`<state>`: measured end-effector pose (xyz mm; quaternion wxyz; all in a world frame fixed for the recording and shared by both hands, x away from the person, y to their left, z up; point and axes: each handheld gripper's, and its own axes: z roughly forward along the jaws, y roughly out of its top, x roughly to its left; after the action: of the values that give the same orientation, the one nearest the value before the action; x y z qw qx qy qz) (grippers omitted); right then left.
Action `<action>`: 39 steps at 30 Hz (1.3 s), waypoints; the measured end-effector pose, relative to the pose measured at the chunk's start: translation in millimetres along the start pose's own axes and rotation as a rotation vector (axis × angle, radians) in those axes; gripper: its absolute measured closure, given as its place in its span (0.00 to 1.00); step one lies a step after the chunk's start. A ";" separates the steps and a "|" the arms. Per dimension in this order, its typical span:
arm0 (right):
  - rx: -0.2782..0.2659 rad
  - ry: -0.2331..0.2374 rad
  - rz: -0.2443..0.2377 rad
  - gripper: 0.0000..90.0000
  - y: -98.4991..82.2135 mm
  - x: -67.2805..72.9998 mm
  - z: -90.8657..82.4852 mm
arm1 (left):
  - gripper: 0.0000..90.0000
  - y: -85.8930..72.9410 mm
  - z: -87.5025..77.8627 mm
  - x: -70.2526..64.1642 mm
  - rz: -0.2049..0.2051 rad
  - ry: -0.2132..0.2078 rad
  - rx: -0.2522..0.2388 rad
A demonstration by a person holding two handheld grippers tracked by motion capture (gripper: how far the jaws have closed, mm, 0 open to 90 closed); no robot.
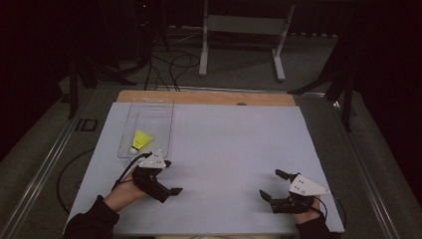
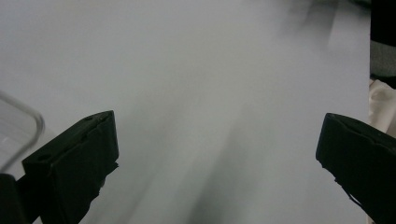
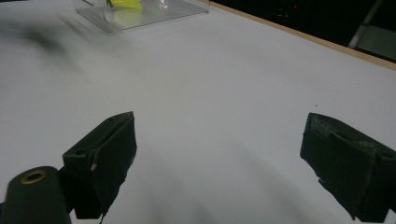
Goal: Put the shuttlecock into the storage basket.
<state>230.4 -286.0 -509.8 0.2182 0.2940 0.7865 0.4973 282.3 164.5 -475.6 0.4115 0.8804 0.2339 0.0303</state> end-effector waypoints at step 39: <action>0.011 0.007 0.010 0.12 -1.4 -1.3 1.1 | 0.00 -62.8 -7.9 -7.2 -0.111 0.203 -0.085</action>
<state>231.7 -286.7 -511.4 0.2114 0.2975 0.7884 0.4953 249.7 201.6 -515.8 0.4239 0.8402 0.3211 0.1063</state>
